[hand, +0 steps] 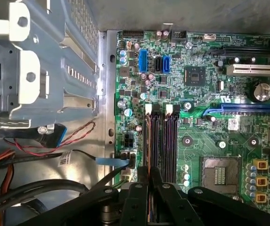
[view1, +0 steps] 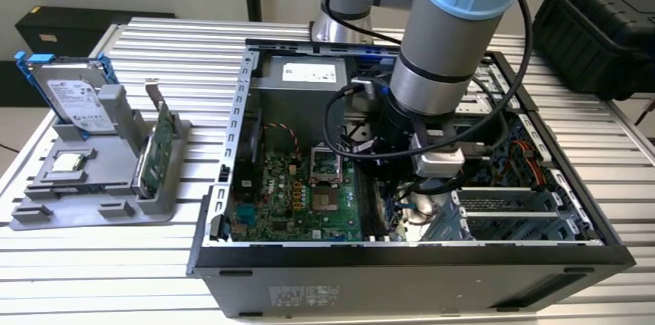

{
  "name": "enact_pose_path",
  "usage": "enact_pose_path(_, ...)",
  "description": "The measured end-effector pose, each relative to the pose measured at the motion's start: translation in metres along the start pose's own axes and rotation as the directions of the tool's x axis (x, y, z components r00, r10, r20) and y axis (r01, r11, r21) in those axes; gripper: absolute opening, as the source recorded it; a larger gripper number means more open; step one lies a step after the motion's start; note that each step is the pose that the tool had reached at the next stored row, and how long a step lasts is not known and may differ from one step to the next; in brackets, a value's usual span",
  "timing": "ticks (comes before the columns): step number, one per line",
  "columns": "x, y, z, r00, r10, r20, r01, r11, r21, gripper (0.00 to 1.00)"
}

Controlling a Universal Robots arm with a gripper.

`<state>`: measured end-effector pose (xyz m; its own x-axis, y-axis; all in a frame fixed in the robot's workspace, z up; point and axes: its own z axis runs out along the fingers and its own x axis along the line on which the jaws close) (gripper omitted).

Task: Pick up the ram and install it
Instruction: 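Insert the ram into the slot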

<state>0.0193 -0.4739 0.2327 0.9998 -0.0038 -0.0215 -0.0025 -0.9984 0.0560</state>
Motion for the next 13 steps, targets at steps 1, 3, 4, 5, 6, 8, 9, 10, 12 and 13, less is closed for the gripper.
enact_pose_path(1,0.0000,-0.0003,0.0002,1.0000,0.000,-0.0001,0.000,1.0000,-0.0010,0.00)
enact_pose_path(3,0.0000,-0.0010,0.0008,1.0000,0.000,-0.0002,0.000,1.0000,-0.0016,0.00)
enact_pose_path(4,0.0000,-0.0014,0.0011,1.0000,0.000,-0.0002,0.000,1.0000,-0.0016,0.00)
enact_pose_path(5,0.0000,-0.0017,0.0014,1.0000,0.000,-0.0002,0.000,1.0000,-0.0016,0.00)
enact_pose_path(6,0.0000,-0.0020,0.0018,1.0000,0.000,-0.0002,0.000,1.0000,-0.0016,0.00)
enact_pose_path(8,0.0000,-0.0024,0.0032,1.0000,0.000,-0.0006,0.000,1.0000,-0.0016,0.00)
enact_pose_path(9,0.0000,-0.0024,0.0041,1.0000,0.000,-0.0010,0.000,1.0000,-0.0016,0.00)
enact_pose_path(10,0.0000,-0.0025,0.0046,1.0000,0.000,-0.0012,0.000,1.0000,-0.0018,0.00)
enact_pose_path(12,0.0001,-0.0028,0.0053,1.0000,0.000,-0.0014,0.000,1.0000,-0.0019,0.00)
enact_pose_path(13,0.0001,-0.0030,0.0056,1.0000,0.000,-0.0014,0.000,1.0000,-0.0019,0.00)
